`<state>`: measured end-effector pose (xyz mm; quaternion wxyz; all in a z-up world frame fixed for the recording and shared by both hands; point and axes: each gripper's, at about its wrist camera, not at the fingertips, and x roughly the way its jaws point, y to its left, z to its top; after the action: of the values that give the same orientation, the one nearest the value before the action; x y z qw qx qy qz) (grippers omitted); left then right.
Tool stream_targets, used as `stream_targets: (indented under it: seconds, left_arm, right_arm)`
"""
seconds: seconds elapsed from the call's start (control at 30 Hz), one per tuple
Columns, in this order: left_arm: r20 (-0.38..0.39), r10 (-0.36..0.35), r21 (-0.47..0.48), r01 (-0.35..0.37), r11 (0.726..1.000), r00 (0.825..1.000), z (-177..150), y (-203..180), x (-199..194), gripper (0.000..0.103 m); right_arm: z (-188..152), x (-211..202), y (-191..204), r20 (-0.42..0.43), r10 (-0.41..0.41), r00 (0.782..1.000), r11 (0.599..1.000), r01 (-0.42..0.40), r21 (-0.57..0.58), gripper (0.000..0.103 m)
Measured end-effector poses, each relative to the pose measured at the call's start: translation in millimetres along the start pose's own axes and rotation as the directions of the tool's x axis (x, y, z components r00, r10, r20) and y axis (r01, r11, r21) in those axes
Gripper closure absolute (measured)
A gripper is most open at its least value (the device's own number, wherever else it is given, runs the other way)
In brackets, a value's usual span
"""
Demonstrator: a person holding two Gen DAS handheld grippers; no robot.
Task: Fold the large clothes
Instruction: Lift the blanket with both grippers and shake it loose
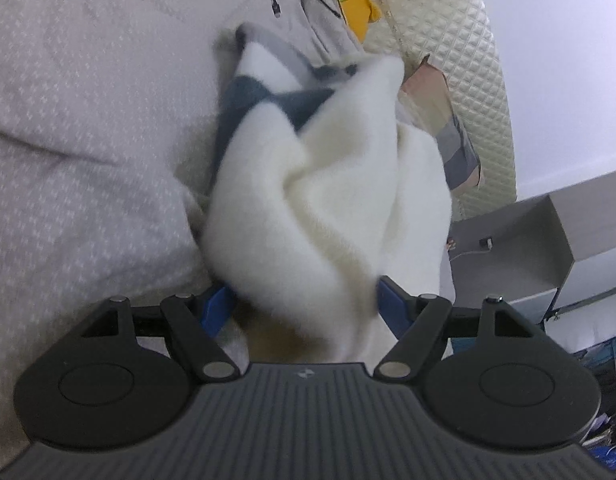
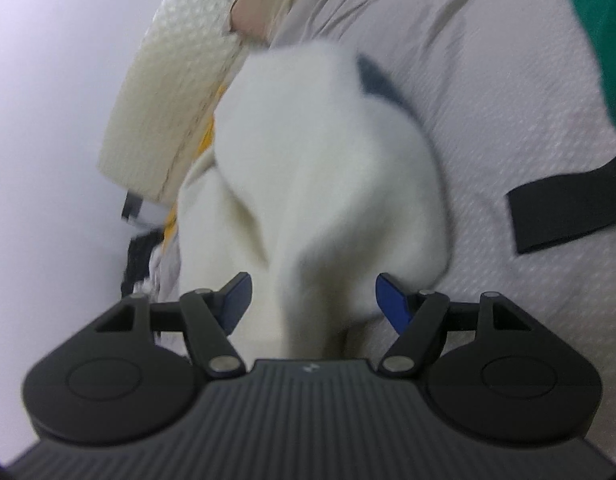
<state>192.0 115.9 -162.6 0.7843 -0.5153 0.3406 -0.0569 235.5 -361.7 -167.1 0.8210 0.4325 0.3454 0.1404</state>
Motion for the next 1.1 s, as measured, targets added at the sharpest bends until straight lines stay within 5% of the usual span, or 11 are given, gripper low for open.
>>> stream_targets:
  seconds: [0.23, 0.37, 0.5, 0.6, 0.73, 0.87, 0.97, 1.1]
  left_arm:
    - [0.047, -0.002, -0.048, 0.005, 0.999, 0.999, 10, 6, 1, 0.037]
    - [0.057, 0.026, -0.022, -0.024, 0.999, 0.998, 13, 4, 4, 0.051]
    - [0.123, 0.032, 0.047, -0.038, 0.998, 0.992, 10, -5, -8, 0.068]
    - [0.172, 0.005, 0.094, -0.021, 0.995, 0.985, 8, -15, -22, 0.081]
    - [0.216, -0.069, 0.114, 0.045, 0.992, 0.974, 7, -21, -41, 0.084]
    - [0.225, -0.069, 0.135, 0.039, 0.990, 0.972, 7, -26, -44, 0.085]
    - [0.215, -0.029, 0.158, -0.006, 0.987, 0.976, 8, -28, -35, 0.086]
    - [0.191, 0.082, 0.192, -0.119, 0.974, 0.978, 8, -24, -12, 0.086]
  right_arm:
    - [7, -17, -18, 0.117, -0.048, 0.992, 0.994, 0.036, 0.101, 0.031]
    - [14, 3, -25, 0.082, -0.108, 0.991, 0.990, 0.100, 0.097, 0.033]
    - [19, 17, -24, 0.053, -0.136, 0.989, 0.990, 0.134, 0.048, 0.070]
    - [18, 9, -12, 0.073, -0.146, 0.987, 0.989, 0.148, -0.023, 0.080]
    - [20, -17, 3, 0.163, -0.101, 0.981, 0.991, 0.113, -0.066, 0.085]
    - [26, -32, 11, 0.248, -0.088, 0.965, 0.986, 0.119, -0.115, 0.085]
    - [33, -28, 7, 0.277, -0.129, 0.952, 0.977, 0.169, -0.127, 0.085]
    - [38, -4, -12, 0.211, -0.231, 0.950, 0.963, 0.254, -0.091, 0.083]
